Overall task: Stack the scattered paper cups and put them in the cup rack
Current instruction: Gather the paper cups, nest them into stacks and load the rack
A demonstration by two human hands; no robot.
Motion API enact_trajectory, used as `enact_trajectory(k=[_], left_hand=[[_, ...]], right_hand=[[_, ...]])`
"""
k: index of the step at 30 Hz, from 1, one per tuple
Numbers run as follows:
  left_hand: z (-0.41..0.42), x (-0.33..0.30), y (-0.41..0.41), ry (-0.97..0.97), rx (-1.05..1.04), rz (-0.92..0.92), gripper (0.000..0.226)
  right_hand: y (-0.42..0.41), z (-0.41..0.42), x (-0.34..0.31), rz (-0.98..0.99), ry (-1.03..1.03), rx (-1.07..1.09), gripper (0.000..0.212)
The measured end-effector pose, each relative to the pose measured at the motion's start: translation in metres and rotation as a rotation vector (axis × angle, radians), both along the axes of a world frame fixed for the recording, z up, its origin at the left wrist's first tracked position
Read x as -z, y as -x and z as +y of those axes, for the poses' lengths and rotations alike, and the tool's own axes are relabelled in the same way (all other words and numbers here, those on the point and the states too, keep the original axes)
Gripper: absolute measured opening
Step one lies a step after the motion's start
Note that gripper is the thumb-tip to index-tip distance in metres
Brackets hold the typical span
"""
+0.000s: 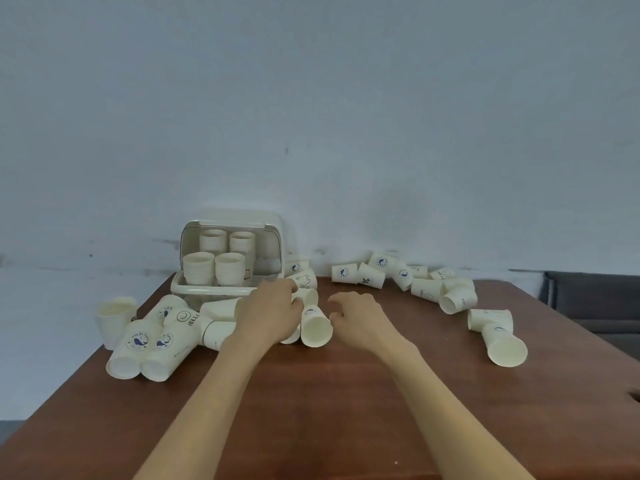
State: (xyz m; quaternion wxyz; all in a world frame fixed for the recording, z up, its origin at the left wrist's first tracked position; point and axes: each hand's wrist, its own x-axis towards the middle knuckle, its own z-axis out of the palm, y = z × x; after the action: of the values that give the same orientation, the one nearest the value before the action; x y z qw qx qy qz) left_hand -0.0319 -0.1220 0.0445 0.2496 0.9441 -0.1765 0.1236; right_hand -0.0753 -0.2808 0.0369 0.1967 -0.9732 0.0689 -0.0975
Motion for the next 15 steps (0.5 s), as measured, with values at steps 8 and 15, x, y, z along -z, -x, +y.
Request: enact_trajectory(k=[8, 15], left_hand=[[-0.031, 0.02, 0.021, 0.033, 0.078, 0.023, 0.032], [-0.044, 0.036, 0.022, 0.021, 0.135, 0.069, 0.033]], right_hand=[[0.028, -0.03, 0.018, 0.048, -0.005, 0.105, 0.046], [0.052, -0.064, 0.029, 0.074, 0.01, 0.221, 0.045]])
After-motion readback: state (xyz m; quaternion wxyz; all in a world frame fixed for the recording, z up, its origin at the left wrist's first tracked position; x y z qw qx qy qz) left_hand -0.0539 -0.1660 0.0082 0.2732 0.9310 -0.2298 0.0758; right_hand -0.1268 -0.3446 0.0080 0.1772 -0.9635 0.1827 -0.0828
